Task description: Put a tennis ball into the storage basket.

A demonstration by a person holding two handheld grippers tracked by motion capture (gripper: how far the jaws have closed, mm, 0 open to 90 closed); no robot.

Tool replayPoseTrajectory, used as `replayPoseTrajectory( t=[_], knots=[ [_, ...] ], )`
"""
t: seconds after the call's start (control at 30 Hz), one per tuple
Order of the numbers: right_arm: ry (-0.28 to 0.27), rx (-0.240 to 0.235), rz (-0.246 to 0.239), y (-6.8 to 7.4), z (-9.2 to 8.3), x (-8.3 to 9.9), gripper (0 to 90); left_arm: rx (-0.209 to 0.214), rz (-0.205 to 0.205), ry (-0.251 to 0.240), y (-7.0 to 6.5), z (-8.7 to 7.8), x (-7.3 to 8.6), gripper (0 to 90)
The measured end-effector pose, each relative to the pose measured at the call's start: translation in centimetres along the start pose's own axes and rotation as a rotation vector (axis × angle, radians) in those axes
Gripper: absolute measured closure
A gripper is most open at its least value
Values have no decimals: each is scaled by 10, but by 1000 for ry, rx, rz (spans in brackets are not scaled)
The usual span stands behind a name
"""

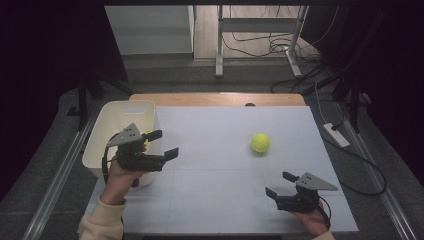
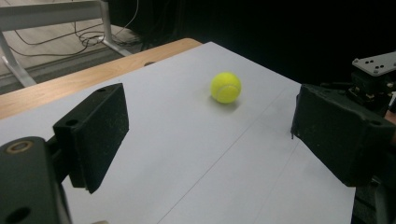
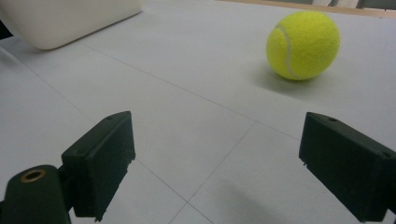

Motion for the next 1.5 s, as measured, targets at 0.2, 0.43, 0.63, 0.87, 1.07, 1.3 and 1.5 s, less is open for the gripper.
replayPoseTrajectory(
  t=[0.2, 0.43, 0.63, 0.87, 1.07, 1.3, 1.5],
  knots=[
    [0, 2, -1, 0, 0, 0, 106, 7, 2, 7, -4, 4, 2, 118],
    [1, 4, -6, 0, 0, 0, 107, 18, 6, 27, -8, 14, 5, 117],
    [-2, -1, -3, 1, 0, -1, 107, 23, 8, 42, -13, 22, 8, 114],
    [-10, -4, 9, 0, -1, -2, 107, 33, 12, 48, -16, 30, 8, 111],
    [-11, -4, 10, -1, -1, -3, 107, 51, 20, 58, -22, 40, 8, 110],
    [-19, -9, 24, 0, 0, -6, 107, 65, 28, 87, -24, 49, 13, 109],
    [-22, -3, 36, -2, 1, -5, 107, 67, 30, 110, -27, 59, 18, 110]
  ],
)
Point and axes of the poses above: each handheld gripper's, and its own axes: z roughly forward along the jaws, x roughly out of its underside, y roughly to its left, the point moved 8 cm from there along z, roughly forward along the jaws
